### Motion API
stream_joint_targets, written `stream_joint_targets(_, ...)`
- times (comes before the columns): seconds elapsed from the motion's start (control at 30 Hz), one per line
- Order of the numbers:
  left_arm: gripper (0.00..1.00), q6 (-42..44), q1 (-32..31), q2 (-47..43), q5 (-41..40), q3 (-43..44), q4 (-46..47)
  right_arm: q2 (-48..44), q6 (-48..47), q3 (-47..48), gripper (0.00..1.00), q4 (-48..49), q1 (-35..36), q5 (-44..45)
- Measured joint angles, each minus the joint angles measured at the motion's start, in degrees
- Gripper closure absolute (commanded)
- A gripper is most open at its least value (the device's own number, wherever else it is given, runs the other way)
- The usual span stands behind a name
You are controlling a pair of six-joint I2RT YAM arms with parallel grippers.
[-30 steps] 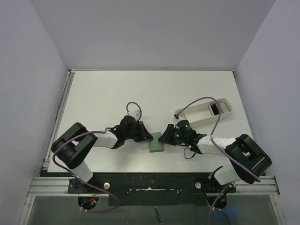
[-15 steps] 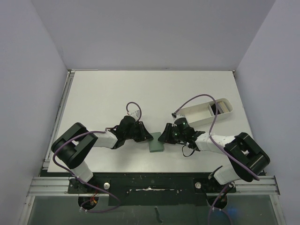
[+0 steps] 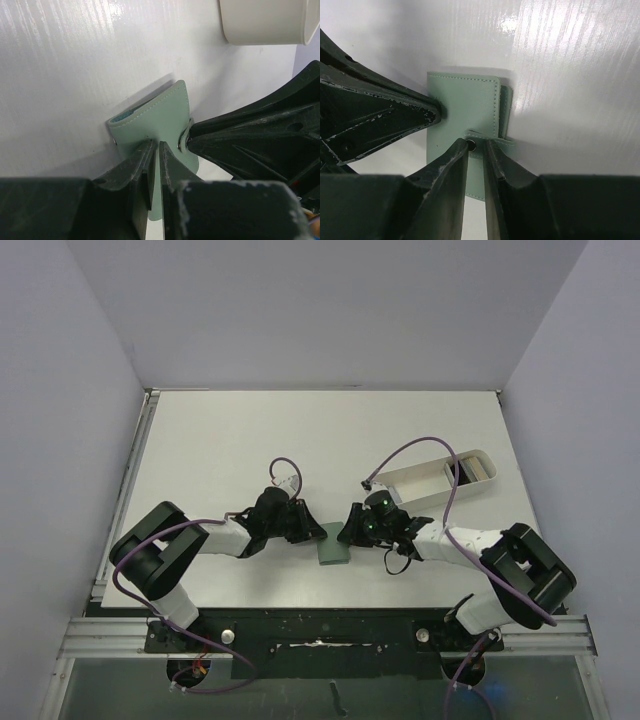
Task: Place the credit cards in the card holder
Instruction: Close the card holder at the center of the board.
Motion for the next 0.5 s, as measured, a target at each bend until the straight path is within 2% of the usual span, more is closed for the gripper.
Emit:
stream_joint_targets(0.23,0.90,0.11,-0.02,0.00,-0.02,0.00,-0.07,0.00,0.02,0.02,0.78,-0.02,0.13,0.28)
stream_joint_targets(0.43,0.90,0.52,-0.02,0.00,0.00,0.15,-0.31,0.02,-0.07,0.20,0.82,-0.15,0.17,0.28)
stream_joint_targets(0.5,0.91,0.66,-0.02,0.00,-0.02,0.28,-0.59,0.02,-0.11,0.20,0.78,-0.20,0.17,0.31)
